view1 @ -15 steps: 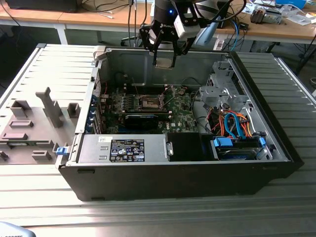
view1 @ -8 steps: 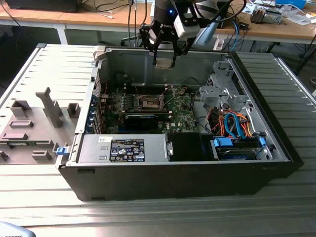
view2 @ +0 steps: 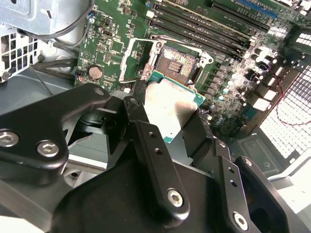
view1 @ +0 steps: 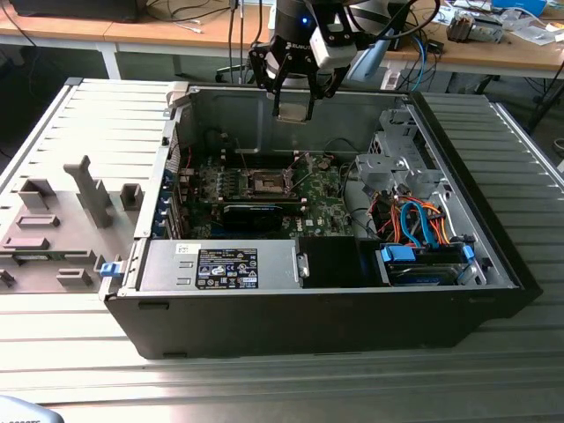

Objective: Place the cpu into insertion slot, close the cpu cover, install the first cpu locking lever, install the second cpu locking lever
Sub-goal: 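Place the cpu into insertion slot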

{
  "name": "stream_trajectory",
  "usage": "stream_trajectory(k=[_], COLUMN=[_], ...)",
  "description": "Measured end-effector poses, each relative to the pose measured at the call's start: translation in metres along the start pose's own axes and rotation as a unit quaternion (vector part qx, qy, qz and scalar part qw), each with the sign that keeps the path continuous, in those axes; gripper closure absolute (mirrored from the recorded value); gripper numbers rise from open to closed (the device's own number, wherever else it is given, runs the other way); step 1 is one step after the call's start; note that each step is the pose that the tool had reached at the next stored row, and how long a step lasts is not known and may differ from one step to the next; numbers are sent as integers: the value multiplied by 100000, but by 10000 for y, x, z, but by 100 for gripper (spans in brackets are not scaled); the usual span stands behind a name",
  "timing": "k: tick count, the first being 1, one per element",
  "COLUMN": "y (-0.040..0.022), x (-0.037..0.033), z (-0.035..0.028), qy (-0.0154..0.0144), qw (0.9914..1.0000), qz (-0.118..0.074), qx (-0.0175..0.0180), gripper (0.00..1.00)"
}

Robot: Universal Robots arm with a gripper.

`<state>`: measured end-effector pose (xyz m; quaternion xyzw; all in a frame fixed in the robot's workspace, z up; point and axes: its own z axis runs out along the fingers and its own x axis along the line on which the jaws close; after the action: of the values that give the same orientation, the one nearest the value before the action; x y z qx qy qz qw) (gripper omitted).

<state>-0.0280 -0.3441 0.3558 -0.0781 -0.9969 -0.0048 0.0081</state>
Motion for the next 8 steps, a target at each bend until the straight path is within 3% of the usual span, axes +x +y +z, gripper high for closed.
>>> stream_trajectory(k=[8], y=[0], x=[0], z=[0], qy=[-1], qw=[100000], qz=[254], qx=[15], gripper=[45])
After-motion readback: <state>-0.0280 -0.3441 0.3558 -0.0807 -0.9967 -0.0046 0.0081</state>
